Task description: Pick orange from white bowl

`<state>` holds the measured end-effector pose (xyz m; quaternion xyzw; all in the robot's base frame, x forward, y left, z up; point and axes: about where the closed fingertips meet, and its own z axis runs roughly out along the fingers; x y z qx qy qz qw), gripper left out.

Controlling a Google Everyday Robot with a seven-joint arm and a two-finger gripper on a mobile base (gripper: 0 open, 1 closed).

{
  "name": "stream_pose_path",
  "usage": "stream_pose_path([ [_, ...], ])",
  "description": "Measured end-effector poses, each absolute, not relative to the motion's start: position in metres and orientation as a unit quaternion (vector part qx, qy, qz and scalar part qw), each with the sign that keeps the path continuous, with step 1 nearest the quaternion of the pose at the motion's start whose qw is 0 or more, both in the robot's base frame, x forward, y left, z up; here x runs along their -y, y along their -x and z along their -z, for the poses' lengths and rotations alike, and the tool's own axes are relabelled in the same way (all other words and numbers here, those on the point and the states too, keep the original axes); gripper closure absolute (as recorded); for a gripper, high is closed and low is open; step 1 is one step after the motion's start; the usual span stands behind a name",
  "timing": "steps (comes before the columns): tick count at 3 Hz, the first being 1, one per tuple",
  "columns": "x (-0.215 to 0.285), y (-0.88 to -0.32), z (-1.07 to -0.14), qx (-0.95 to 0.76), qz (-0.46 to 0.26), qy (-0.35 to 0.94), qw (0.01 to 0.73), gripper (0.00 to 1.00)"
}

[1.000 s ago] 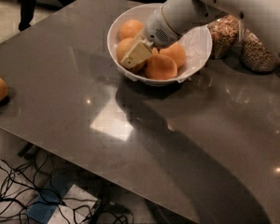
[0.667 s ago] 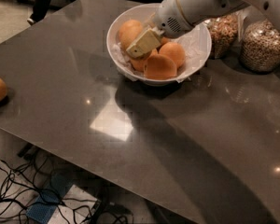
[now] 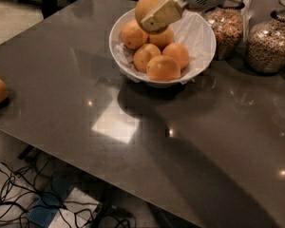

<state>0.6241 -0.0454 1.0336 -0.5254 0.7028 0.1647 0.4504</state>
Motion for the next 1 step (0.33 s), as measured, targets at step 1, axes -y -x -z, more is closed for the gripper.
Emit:
stream_pose_path([
  [1, 0.0455, -0.6243, -1.0346, -0.702, -0.164, 0.525, 0.451, 1.00],
])
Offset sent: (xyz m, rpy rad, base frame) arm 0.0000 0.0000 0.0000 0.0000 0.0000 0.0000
